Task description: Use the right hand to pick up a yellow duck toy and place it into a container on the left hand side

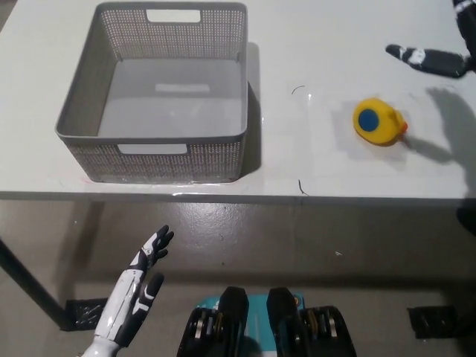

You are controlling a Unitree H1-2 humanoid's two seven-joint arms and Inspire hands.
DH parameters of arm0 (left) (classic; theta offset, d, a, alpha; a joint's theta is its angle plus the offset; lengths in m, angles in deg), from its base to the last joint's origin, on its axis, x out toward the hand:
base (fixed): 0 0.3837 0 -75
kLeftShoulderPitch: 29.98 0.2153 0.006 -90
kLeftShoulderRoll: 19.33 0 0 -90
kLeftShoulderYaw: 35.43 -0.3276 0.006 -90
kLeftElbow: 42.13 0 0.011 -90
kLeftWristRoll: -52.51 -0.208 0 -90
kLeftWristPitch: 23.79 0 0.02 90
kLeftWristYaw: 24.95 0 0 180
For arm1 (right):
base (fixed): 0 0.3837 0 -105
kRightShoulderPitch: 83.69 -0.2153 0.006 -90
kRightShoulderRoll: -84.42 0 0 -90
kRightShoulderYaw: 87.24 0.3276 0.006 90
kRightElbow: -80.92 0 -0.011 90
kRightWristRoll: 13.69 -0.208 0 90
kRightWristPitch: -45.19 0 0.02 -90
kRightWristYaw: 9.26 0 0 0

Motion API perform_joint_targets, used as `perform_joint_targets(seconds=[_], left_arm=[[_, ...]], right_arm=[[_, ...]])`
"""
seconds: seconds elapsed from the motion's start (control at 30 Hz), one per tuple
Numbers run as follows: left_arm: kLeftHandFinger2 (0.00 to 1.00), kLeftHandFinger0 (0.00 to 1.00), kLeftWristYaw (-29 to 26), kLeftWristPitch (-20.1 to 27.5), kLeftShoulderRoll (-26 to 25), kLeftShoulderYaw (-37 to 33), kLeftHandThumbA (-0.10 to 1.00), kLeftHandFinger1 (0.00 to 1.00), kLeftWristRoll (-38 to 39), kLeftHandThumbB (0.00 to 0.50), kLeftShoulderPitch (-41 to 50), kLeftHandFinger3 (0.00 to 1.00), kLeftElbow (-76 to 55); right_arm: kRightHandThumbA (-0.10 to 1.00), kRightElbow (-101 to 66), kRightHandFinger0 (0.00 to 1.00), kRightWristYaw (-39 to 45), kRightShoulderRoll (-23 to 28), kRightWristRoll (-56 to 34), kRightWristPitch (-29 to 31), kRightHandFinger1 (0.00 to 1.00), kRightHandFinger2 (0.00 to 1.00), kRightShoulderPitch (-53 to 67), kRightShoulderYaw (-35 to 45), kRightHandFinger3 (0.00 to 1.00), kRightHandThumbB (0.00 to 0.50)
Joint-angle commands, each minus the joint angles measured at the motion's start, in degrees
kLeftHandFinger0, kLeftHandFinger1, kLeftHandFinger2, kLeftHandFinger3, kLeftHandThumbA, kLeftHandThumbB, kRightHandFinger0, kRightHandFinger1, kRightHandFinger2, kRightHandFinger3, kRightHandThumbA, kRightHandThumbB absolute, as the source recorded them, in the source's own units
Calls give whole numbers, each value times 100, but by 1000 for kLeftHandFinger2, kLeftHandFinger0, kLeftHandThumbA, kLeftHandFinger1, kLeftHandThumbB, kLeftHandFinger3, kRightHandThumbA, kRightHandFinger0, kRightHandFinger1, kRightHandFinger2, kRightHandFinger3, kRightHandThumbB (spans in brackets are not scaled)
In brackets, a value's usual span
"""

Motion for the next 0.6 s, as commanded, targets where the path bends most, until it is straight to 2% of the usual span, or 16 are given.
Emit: perform_joint_targets(seconds=[0.0,0.07,0.13,0.2,0.3,0.33,0.43,0.47,0.5,0.57], left_arm=[[1000,1000,66,57,-85,45,1000,1000,16,215,-26,1000,-267],[1000,1000,62,54,-73,51,1000,1000,32,216,-14,1000,-254],[1000,1000,62,44,-66,49,1000,1000,23,222,-15,1000,-245],[1000,1000,49,42,-45,50,1000,1000,12,225,-4,1000,-259],[1000,1000,39,44,-41,49,1000,1000,-18,221,12,1000,-275],[1000,1000,38,49,-48,53,1000,1000,-23,219,1,1000,-270],[1000,1000,41,67,-70,60,1000,1000,-37,220,-9,1000,-265],[1000,1000,48,64,-69,58,1000,1000,-22,223,-11,1000,-262],[1000,1000,49,59,-71,58,1000,1000,-26,224,-10,1000,-266],[1000,1000,70,32,-75,53,1000,1000,7,226,-10,1000,-275]], right_arm=[[891,1025,1000,973,358,258,-456,1000,1000,-1309,-424,1000,500],[848,1429,1000,1391,370,215,-502,1000,1000,-1614,-643,1000,500],[868,1808,1000,1824,380,191,-573,1000,1000,-1887,-869,1000,490],[902,2153,1000,2133,378,186,-481,1000,1000,-2114,-1070,1000,500],[1000,2628,1000,2733,430,41,85,1000,1000,-2297,-1309,1000,433],[1000,2797,1000,2932,452,50,339,1000,1000,-2365,-1425,1000,428],[1000,3032,1000,3180,430,-265,397,1000,1000,-2391,-1316,1000,397],[1000,3227,1000,3424,434,-388,669,1000,1000,-2452,-1310,1000,354],[1000,3318,1000,3481,419,-441,688,1000,1000,-2473,-1281,1000,360],[1000,3557,1000,3615,396,-533,849,1000,1000,-2503,-1239,1000,340]])
